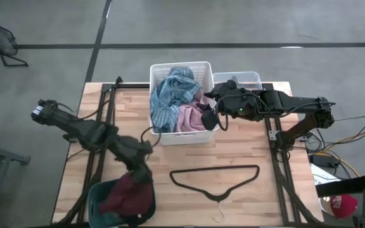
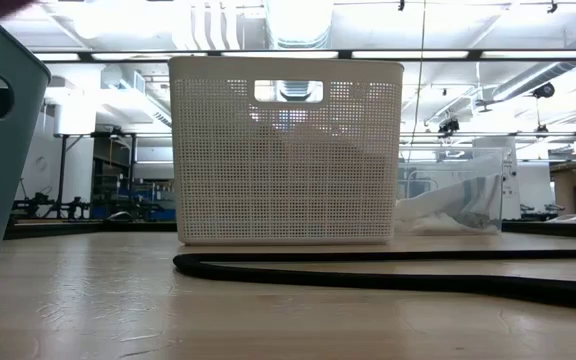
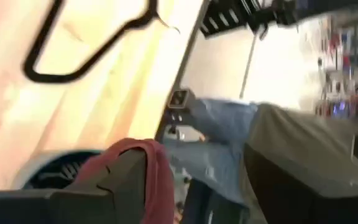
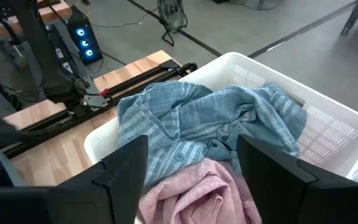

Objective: Pick & Place Cloths
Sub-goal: Put the red shirt into the green bin, then return to Home Position

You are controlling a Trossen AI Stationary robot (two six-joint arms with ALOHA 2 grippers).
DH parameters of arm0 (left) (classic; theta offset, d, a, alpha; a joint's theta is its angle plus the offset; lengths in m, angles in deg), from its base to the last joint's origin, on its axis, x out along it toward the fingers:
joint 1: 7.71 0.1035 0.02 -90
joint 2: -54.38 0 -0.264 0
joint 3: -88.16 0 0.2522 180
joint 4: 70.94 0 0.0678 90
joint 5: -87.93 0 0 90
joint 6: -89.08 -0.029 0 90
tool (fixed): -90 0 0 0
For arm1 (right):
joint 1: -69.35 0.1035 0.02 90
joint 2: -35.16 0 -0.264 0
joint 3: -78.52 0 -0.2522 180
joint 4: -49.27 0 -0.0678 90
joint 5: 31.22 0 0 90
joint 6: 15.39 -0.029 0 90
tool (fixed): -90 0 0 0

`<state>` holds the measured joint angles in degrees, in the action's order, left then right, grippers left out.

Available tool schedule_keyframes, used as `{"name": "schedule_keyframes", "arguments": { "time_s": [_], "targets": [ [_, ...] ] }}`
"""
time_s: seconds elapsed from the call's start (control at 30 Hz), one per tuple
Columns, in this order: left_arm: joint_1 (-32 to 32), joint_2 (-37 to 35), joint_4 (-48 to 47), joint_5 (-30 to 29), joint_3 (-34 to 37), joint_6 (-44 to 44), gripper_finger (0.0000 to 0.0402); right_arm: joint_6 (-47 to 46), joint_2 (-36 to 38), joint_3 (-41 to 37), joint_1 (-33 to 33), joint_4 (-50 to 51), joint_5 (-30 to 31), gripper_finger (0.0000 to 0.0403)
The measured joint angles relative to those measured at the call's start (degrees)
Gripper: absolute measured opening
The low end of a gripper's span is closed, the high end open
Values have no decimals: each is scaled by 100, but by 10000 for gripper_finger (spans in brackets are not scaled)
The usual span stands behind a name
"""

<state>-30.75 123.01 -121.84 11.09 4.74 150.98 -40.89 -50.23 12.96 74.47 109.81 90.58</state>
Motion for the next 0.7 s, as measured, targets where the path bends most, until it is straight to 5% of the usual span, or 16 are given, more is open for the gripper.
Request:
{"name": "schedule_keyframes", "arguments": {
  "time_s": [0.07,0.27,0.43,0.7],
  "targets": [
    [-28,13,6,248,57,231,256,-27,-1,0,-10,2,-55,223],
    [-889,195,-31,2728,654,1017,218,2,1,-2,-14,4,-77,181],
    [-976,229,-4,3121,1137,1610,175,16,-18,-6,-16,6,-75,153],
    [-1024,148,-423,4014,1155,1857,176,294,-187,-9,-16,-9,-72,113]
  ]
}}
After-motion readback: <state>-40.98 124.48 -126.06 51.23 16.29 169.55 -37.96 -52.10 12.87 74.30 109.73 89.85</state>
